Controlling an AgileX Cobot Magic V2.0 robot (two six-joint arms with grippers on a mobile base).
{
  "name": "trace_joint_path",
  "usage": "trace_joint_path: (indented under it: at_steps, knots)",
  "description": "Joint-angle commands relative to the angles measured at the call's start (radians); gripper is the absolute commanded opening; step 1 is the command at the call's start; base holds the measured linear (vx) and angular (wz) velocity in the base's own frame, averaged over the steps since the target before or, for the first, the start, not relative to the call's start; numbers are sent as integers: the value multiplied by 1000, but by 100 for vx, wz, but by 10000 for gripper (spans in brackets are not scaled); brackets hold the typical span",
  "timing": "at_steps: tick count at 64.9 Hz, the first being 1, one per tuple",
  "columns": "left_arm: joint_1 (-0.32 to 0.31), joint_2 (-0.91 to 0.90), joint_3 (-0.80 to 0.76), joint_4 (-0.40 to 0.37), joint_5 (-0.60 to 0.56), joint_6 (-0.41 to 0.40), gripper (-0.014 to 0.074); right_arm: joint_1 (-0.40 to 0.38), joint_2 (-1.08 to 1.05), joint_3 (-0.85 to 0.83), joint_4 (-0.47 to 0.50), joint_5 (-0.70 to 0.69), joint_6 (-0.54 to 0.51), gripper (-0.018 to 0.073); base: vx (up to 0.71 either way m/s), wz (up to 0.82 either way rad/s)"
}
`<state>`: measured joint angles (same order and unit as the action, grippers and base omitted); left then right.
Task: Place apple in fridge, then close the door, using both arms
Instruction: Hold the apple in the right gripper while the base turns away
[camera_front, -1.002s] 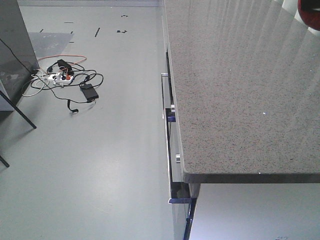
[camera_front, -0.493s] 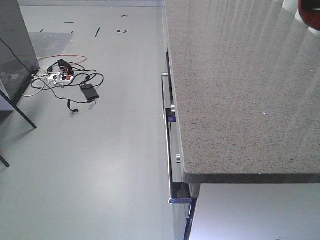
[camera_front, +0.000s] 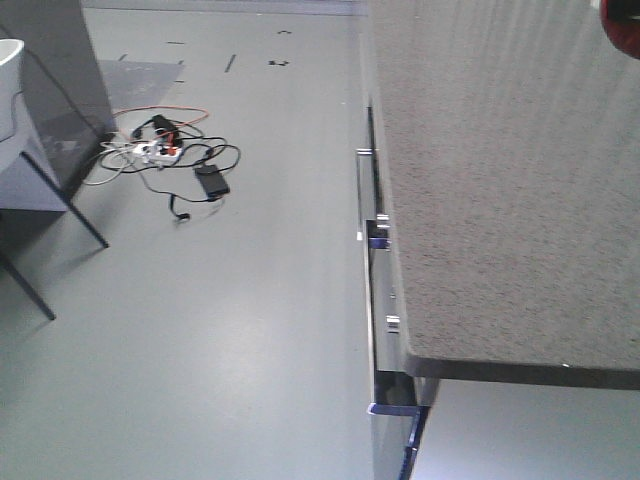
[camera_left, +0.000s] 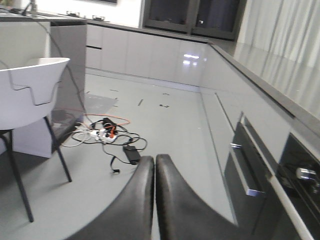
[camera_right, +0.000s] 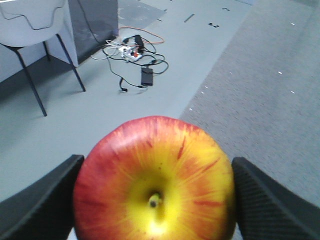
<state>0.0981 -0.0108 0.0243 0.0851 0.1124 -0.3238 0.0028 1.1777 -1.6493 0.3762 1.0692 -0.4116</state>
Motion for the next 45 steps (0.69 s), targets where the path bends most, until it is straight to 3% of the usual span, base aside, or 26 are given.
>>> trace_joint_path:
  at_steps: [1, 45]
  knots:
    - [1, -15, -18, -7, -77, -6, -7, -3, -22, -29, 24, -77, -6, 70, 2, 33]
    - [1, -15, -18, -7, -77, -6, -7, -3, -23, -29, 24, -77, -6, 70, 2, 52]
